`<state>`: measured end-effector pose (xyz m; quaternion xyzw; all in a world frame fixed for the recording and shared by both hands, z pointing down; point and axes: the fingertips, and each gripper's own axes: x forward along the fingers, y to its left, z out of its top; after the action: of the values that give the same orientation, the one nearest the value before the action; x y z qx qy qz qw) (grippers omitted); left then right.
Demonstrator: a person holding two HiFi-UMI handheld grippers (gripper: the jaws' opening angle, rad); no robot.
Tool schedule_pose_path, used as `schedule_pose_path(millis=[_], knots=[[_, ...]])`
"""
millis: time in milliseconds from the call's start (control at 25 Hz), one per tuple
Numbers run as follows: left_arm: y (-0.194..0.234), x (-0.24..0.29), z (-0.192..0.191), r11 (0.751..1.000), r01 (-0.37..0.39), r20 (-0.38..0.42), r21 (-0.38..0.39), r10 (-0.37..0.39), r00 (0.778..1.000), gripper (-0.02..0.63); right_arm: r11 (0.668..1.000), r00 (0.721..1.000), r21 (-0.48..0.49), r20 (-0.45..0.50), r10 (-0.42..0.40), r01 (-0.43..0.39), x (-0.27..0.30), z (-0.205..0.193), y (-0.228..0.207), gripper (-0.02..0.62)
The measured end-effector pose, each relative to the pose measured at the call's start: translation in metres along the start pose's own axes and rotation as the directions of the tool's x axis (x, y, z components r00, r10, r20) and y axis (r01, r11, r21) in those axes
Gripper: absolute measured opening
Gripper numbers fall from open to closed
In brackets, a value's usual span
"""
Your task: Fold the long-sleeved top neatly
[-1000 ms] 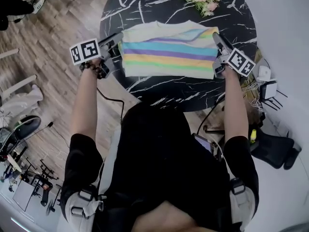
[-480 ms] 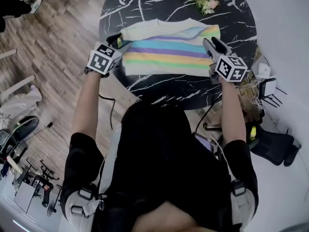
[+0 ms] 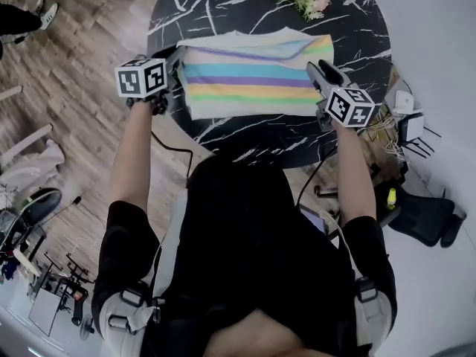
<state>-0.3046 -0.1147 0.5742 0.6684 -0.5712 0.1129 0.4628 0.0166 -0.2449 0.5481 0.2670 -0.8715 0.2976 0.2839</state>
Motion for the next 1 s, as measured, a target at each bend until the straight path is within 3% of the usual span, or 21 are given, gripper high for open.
schedule_pose_path(millis=[160, 280, 480, 640, 1000], knots=[[0.023, -0.001, 0.006, 0.982, -0.065, 0.055, -0.176, 0.076, 0.996, 0.067, 0.999, 0.999, 0.0, 0.015, -0.037, 0.037, -0.004, 0.001, -0.007, 0.173], [0.026, -0.011, 0.006, 0.975, -0.054, 0.101, -0.214, 0.077, 0.992, 0.094, 0.998, 0.997, -0.001, 0.023, -0.067, 0.067, -0.012, -0.002, -0.014, 0.173], [-0.011, -0.023, -0.036, 0.995, 0.038, 0.01, -0.092, -0.037, 0.999, 0.149, 0.992, 0.992, 0.016, 0.024, -0.124, 0.123, -0.033, -0.015, -0.031, 0.173], [-0.032, -0.036, -0.07, 1.0, 0.015, -0.052, 0.023, -0.014, 0.999, 0.177, 0.985, 0.985, 0.023, 0.034, -0.171, 0.171, -0.055, -0.029, -0.043, 0.193], [-0.052, -0.052, -0.12, 0.999, 0.011, -0.067, 0.05, -0.008, 0.998, 0.207, 0.984, 0.987, 0.082, -0.038, -0.157, 0.16, -0.072, -0.089, -0.036, 0.236]])
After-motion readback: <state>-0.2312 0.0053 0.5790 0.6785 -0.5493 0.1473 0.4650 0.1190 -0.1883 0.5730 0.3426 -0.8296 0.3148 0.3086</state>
